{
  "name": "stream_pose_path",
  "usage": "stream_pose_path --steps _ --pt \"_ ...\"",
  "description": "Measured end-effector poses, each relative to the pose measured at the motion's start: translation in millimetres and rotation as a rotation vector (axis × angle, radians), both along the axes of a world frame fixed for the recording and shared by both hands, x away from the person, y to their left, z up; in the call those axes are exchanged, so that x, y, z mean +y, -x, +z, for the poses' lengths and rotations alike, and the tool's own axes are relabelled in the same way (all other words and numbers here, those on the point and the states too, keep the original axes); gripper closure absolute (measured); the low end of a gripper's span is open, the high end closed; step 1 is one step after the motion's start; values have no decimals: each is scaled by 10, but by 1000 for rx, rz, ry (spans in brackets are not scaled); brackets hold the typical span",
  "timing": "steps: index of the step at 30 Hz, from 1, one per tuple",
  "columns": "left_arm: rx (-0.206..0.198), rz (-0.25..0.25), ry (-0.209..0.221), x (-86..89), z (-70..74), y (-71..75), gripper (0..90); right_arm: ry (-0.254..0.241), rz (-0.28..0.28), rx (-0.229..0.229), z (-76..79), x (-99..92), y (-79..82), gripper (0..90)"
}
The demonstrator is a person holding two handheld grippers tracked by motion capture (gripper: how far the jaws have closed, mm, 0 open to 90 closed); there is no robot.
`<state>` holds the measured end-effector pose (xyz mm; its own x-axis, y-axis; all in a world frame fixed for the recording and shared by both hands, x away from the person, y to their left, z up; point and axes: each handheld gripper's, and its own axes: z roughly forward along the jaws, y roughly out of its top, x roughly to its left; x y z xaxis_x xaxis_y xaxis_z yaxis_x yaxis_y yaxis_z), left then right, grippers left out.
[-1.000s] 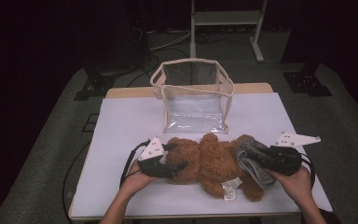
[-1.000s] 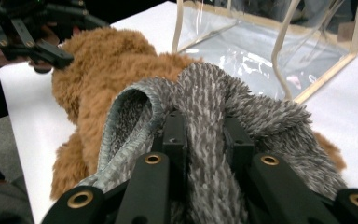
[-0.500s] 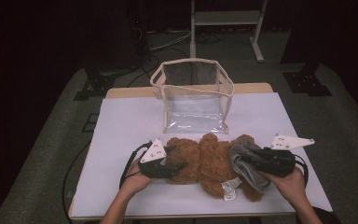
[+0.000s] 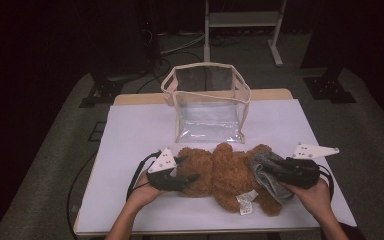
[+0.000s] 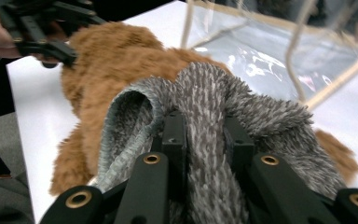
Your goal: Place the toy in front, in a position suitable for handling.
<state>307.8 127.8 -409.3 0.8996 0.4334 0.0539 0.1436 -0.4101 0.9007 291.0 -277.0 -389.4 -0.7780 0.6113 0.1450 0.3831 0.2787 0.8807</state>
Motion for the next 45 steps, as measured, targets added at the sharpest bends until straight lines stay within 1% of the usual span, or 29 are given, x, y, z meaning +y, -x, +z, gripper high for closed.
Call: stream_pose_path --steps 3,5,6,7,8,10,11,12,13,15,16,17,19,20,21,22,23,24,26,27,28,29,30,31,33,37,38,40,45 --pt "0 -4 -5 -7 2 6 344 2 -40 36 -67 -105 -69 743" --pt "1 -4 -3 -7 -3 8 344 -6 -60 47 -75 -151 -87 743" --pt "2 -7 -4 -8 -4 7 344 -40 -50 49 -47 -162 -82 742" --pt "2 -9 -2 -10 -6 6 344 -68 -42 40 -6 -147 -63 743" --pt "1 -10 -1 -12 -6 5 344 -86 -30 19 46 -114 -39 742" --pt "0 -11 -2 -13 -6 5 343 -114 16 -9 138 2 3 742" --pt "0 -11 -2 -14 -5 7 341 -108 32 -23 168 78 24 738" --pt "-2 -13 -4 -14 -3 8 339 -91 50 -36 182 153 35 737" --pt "-3 -14 -8 -12 1 9 334 -74 70 -36 170 223 33 737" --pt "3 -17 -8 -11 9 10 302 -17 78 -33 94 326 13 738" --pt "5 -17 -3 -9 12 10 285 -1 83 -35 59 340 0 738" --pt "6 -18 -1 1 20 4 262 -7 85 -35 39 328 -13 739" --pt "23 -6 -1 20 26 -11 184 -31 78 -18 24 277 -32 738" --pt "26 -8 5 31 22 -14 178 -36 74 -13 18 260 -31 738" --pt "32 -20 11 34 14 -12 193 -47 74 -10 15 250 -28 738" --pt "24 -29 6 31 7 -7 243 -50 72 -3 25 249 -20 738" --pt "16 -28 0 21 1 3 272 -43 71 -7 45 260 -13 738" --pt "19 -25 1 10 -3 12 312 -31 73 -20 77 277 -12 738" --pt "19 -29 4 0 -9 13 339 -16 89 -29 158 333 -47 739" --pt "18 -31 5 -2 -12 14 343 -10 106 -20 190 380 -86 739" --pt "16 -30 5 -3 -14 19 344 7 124 -9 210 452 -135 739" --pt "14 -31 -1 -4 -12 25 345 32 134 -12 223 538 -186 739" --pt "8 -34 -6 -7 -10 29 345 44 144 -7 231 638 -243 739" --pt "3 -34 -10 -11 -9 34 346 53 159 6 243 748 -297 740" --pt "-2 -37 -13 -18 -7 40 348 111 185 6 273 990 -405 740" --pt "-12 -48 -35 -17 -5 56 359 179 246 26 323 1404 -577 739" --pt "-16 -50 -40 -16 -5 63 364 186 258 26 334 1450 -607 739" --pt "-21 -54 -42 -21 -4 67 366 180 272 44 374 1538 -689 739" --pt "-34 -65 -57 -36 7 80 370 199 309 91 398 1732 -869 740"
